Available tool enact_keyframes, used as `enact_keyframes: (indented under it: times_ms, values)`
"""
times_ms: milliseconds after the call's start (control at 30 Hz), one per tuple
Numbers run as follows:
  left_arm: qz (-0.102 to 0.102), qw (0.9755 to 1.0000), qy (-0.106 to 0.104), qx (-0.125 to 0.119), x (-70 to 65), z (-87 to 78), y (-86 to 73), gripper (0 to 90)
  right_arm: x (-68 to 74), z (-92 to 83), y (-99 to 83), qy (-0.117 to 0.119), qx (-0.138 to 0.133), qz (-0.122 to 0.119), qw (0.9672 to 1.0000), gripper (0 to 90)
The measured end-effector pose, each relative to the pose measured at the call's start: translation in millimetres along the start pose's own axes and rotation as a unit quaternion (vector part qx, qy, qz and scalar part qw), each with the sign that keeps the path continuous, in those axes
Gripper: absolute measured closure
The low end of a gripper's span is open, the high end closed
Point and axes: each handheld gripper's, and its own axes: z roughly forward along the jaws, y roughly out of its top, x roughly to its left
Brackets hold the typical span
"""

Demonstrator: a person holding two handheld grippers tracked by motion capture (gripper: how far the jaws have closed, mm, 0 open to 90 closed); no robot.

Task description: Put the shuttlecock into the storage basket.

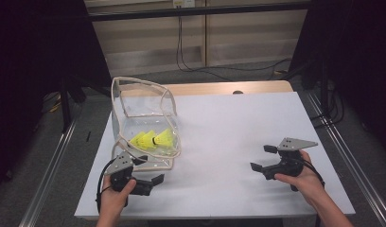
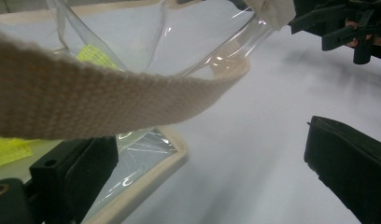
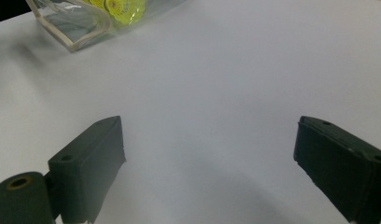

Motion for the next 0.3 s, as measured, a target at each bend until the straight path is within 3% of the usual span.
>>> enact_keyframes:
  times_ms: [300]
  values:
    - [0.0,1.0,-0.001,0.002,0.5,1.6,0.2,3.0,1.3,0.3,-0.7,-0.001,-0.003,-0.004,1.0,8.4]
